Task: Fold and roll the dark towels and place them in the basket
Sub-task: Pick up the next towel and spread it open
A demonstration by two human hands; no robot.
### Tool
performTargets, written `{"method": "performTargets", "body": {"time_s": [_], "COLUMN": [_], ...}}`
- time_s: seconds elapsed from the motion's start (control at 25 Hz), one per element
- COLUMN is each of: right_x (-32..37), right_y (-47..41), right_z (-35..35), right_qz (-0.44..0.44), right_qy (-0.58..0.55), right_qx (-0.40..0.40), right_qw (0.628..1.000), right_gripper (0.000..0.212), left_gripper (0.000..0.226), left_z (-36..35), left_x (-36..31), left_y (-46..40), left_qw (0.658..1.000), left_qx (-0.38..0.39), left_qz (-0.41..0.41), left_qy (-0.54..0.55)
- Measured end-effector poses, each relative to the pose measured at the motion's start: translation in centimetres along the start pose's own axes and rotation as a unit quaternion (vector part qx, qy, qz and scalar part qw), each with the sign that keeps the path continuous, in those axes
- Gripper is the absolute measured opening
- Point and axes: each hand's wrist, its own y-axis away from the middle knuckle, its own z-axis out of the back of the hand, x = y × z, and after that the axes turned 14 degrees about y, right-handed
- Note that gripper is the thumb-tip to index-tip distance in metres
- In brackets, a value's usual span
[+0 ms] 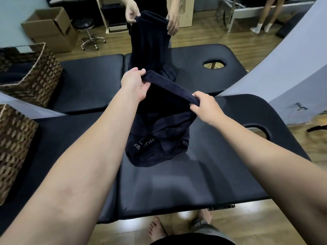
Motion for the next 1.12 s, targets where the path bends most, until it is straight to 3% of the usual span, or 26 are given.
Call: {"method": "performTargets", "body": {"time_s": [0.2,0.28,0.4,0.52,0.6,0.72,0.8,0.96,1.12], "right_x": [-0.5,-0.8,-0.7,0.3,1.0,0.9,0.1,-1.3,-1.4], "right_y": [0.1,0.2,0.6,0.6,0.6,0.4,-0.2,-1.4,-2.2], "right_z": [-0.4,-0.5,-0.9,-1.1,-0.3,1.5,2.0,2.6,4.0], "right_qz": [-0.002,-0.001,-0.072,-0.113,-0.085,0.028,0.047,-0.016,-0.054], "right_qy": [-0.032,-0.118,-0.306,-0.391,-0.351,-0.138,-0.066,-0.213,-0.160], "right_qx": [-0.017,-0.007,0.015,0.020,-0.004,-0.010,-0.032,-0.047,-0.069], "right_qw": [0.999,0.993,0.949,0.913,0.933,0.990,0.996,0.976,0.983], "right_gripper": [0.008,0.015,0.020,0.026,0.022,0.024,0.019,0.008,0.010], "left_gripper": [0.036,0.035,0.037,0.035,0.034,0.033,0.032,0.030,0.027], "left_z": [0.2,0.4,0.8,0.8,0.7,0.6,0.7,0.2,-1.8], "left_x": [-0.2,-0.5,-1.1,-1.3,-1.4,-1.7,-2.0,-3.1,-4.6], "left_y": [0.1,0.1,-0.2,0.0,0.3,0.5,0.5,0.7,1.3], "left_qw": [0.999,0.999,0.997,0.995,0.992,0.987,0.984,0.983,0.978], "left_qx": [0.015,0.020,0.025,0.034,0.034,0.035,0.037,0.045,0.067], "left_qz": [0.013,0.016,0.021,0.020,0.012,-0.005,-0.013,-0.022,-0.025], "left_qy": [0.031,0.043,0.064,0.095,0.122,0.158,0.171,0.179,0.195]}}
